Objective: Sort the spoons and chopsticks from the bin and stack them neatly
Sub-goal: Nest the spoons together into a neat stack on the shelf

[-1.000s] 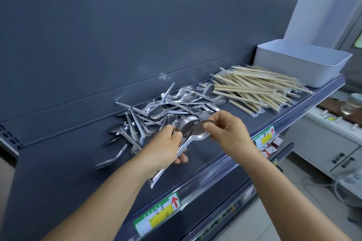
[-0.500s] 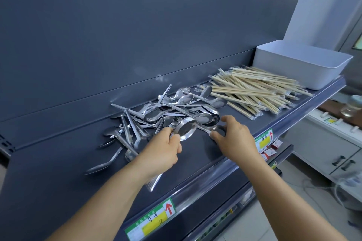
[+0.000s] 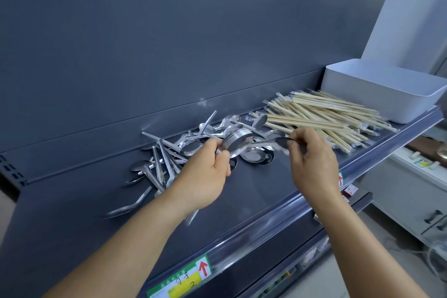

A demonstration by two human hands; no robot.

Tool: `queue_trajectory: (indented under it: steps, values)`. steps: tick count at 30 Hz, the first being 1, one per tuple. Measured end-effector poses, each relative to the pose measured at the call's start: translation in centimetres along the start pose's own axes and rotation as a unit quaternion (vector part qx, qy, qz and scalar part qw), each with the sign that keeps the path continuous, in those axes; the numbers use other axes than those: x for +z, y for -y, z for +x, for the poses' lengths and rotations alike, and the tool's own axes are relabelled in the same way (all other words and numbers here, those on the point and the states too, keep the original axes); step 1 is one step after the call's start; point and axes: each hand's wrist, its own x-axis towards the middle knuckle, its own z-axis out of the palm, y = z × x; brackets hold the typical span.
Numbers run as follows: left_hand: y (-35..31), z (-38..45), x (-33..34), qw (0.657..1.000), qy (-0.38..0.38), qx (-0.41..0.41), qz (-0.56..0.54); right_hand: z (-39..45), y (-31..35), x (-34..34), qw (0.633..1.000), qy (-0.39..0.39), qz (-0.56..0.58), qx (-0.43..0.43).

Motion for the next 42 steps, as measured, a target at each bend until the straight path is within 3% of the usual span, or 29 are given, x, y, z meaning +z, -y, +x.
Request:
queue_trajectory:
  steps: [5, 9, 16, 21, 26, 33, 37, 40, 42]
  values:
    - [-0.9, 0.7, -1.4, 0.997, -0.062, 0.017, 0.037, 0.2, 1.0, 0.1, 0.989, 0.094, 0.101, -0.045]
    - [-0.1, 0.2, -2.4, 0.997, -0.036, -0.032, 0.058, -0.5, 2.9, 1.5, 0.967, 0.158, 0.194, -0.042]
    - [2.4, -2.3, -5.8, 0.991, 0.017, -0.11, -0.077, -1.9, 7.2, 6.3, 0.911, 0.241, 0.334, -0.004]
    - [4.6, -3.7, -9.9, 0.987, 0.007, -0.135, -0.084, -2.5, 10.6, 9.4, 0.884, 0.283, 0.371, -0.012]
    - [7.0, -4.2, -12.9, 0.984, -0.008, -0.153, -0.085, -3.0, 13.9, 12.3, 0.873, 0.309, 0.377, -0.004]
    - [10.5, -4.8, -15.9, 0.982, -0.027, -0.143, -0.122, -4.4, 17.5, 17.2, 0.919, 0.29, 0.267, 0.018]
    - [12.1, -4.7, -17.4, 0.982, -0.009, -0.132, -0.133, -4.7, 19.0, 18.9, 0.916, 0.328, 0.227, -0.042]
    - [13.3, -4.3, -18.2, 0.988, 0.008, -0.128, -0.081, -4.4, 20.0, 20.1, 0.919, 0.347, 0.175, -0.072]
    - [14.4, -3.7, -18.6, 0.991, -0.001, -0.132, 0.012, -4.3, 20.4, 20.9, 0.927, 0.342, 0.121, -0.093]
